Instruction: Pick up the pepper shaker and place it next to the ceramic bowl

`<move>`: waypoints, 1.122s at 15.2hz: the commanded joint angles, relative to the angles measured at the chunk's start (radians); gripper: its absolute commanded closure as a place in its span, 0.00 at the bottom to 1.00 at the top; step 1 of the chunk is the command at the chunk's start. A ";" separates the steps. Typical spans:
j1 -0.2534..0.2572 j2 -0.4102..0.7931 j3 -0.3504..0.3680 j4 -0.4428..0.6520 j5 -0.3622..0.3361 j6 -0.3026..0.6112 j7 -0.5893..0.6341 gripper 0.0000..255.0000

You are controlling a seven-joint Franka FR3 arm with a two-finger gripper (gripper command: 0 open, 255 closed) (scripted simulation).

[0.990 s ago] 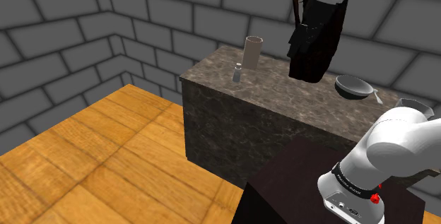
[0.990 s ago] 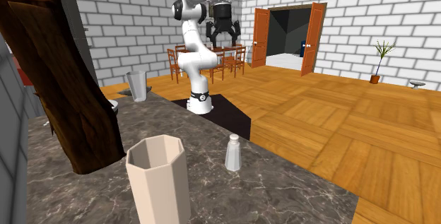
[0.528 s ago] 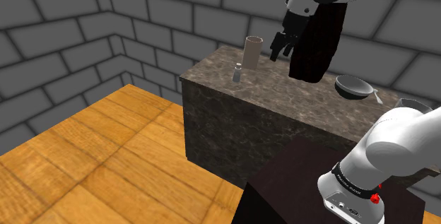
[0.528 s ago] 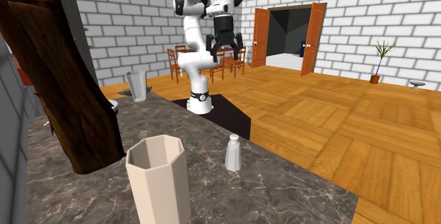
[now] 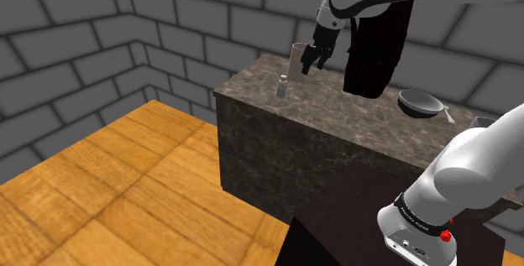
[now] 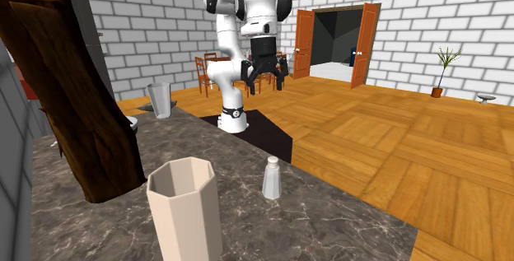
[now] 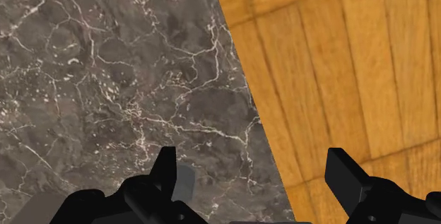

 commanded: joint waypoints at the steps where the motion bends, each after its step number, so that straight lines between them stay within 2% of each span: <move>1: -0.005 0.076 -0.011 0.040 0.004 0.036 -0.017 0.00; 8: -0.021 0.341 -0.034 0.228 0.033 0.108 -0.065 0.00; 15: -0.051 0.617 -0.041 0.487 0.068 0.119 -0.104 0.00; 17: -0.054 0.644 -0.040 0.504 0.071 0.128 -0.107 0.00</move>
